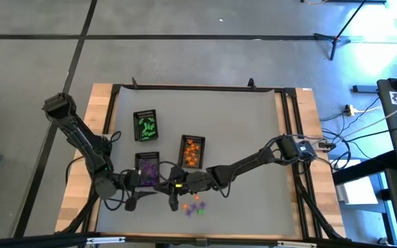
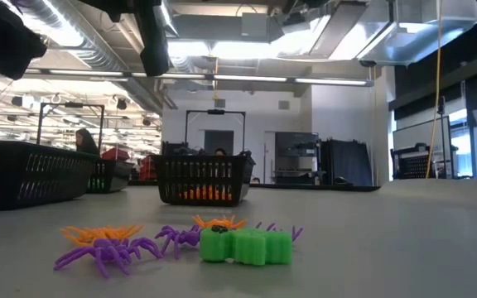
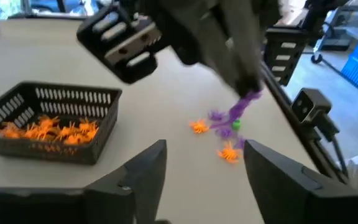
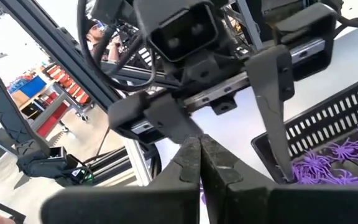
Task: Sort Halloween decoration
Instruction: Put the purple spider toy into the bottom left black basket
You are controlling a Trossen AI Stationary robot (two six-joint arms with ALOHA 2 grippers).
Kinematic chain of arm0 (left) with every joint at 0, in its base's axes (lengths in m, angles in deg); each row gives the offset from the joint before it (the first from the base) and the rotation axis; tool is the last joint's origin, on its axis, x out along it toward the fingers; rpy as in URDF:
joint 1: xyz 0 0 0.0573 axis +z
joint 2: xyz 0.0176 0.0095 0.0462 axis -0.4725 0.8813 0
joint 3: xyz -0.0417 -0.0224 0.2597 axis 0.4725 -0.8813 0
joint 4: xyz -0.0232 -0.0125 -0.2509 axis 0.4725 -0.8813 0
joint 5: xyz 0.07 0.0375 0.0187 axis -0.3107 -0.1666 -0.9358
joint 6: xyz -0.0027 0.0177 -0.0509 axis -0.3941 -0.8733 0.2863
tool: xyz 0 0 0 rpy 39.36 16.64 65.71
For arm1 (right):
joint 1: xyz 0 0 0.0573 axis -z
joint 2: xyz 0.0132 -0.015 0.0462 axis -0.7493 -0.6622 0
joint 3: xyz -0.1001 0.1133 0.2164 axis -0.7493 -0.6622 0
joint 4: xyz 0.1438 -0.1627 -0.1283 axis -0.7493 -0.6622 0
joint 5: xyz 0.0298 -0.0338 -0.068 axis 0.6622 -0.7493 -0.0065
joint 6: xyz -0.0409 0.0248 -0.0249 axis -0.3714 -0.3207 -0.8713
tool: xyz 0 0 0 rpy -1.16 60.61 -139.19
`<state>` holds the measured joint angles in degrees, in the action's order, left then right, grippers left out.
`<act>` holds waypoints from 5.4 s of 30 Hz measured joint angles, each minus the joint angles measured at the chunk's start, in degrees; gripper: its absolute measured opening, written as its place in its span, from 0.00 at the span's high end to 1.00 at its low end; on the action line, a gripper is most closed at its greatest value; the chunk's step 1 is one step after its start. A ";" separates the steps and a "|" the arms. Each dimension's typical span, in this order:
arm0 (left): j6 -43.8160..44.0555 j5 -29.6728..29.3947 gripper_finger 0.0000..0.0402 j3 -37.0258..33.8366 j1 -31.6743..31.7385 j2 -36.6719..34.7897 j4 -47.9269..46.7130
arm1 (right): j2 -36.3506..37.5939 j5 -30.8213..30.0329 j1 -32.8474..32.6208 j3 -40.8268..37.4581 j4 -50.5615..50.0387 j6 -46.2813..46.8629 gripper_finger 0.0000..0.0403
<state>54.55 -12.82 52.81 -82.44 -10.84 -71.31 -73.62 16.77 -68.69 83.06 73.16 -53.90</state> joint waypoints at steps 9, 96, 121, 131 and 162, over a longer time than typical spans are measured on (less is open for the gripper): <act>-5.70 -0.04 0.40 0.00 0.00 0.00 6.35 | 0.04 -0.34 0.00 0.00 -0.20 0.00 1.00; 37.07 24.62 1.00 21.29 8.23 -3.23 -73.47 | 4.15 -4.75 -1.25 0.04 -8.04 0.17 0.51; 32.18 28.48 1.00 21.29 13.46 -3.23 -73.06 | 4.13 -5.33 -1.57 0.02 -7.89 -0.13 0.51; 32.19 28.48 1.00 21.29 13.46 -3.23 -73.06 | 4.11 -5.82 -1.97 0.02 -8.70 -0.04 0.51; 32.18 28.91 1.00 21.29 13.44 -3.23 -73.03 | 4.07 -7.38 -1.97 0.00 -10.93 -0.20 0.52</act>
<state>86.73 16.09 74.09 -69.00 -14.07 -144.34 -69.55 9.40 -70.66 83.06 62.23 -54.09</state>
